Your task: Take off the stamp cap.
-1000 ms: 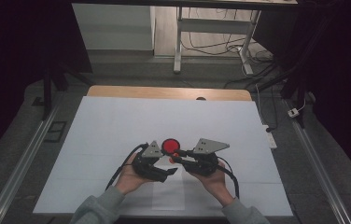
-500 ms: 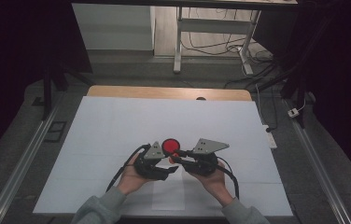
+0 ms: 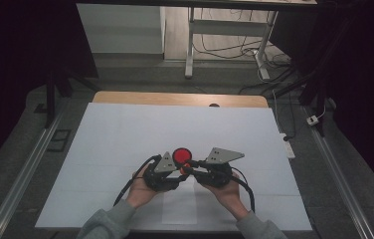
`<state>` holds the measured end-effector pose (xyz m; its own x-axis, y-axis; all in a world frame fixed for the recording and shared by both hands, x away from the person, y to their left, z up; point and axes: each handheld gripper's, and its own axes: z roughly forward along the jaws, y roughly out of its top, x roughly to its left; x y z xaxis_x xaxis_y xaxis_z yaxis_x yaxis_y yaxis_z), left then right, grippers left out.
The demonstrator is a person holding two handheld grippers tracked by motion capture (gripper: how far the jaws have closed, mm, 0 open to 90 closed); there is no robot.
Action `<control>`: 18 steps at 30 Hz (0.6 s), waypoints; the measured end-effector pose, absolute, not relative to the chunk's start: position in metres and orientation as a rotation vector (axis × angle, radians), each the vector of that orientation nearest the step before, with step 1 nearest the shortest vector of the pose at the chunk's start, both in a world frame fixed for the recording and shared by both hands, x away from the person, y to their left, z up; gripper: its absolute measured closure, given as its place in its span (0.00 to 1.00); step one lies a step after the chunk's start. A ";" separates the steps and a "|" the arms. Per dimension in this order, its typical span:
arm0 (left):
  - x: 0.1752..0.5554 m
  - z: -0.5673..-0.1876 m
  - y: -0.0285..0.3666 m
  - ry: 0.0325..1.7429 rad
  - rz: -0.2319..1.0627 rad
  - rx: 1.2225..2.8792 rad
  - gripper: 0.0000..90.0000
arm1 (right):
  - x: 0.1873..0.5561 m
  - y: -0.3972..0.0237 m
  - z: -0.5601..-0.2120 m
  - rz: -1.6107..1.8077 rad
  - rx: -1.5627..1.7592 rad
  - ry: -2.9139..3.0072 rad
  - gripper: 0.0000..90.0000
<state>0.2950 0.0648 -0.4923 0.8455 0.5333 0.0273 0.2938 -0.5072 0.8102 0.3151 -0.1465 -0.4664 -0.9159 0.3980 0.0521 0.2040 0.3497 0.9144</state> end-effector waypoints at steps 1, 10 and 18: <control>0.295 -0.492 0.065 0.598 0.346 2.134 0.66 | 0.315 -0.147 -0.466 1.606 0.548 2.428 0.80; 0.294 -0.492 0.064 0.581 0.354 2.142 0.71 | 0.316 -0.147 -0.467 1.612 0.558 2.426 0.80; 0.293 -0.492 0.063 0.574 0.373 2.149 0.71 | 0.316 -0.147 -0.467 1.617 0.567 2.430 0.80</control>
<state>0.2931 0.0628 -0.4924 0.8498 0.5236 0.0600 0.2675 -0.5267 0.8069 0.3162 -0.1471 -0.4674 -0.9138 0.4002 0.0695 0.2186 0.3404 0.9145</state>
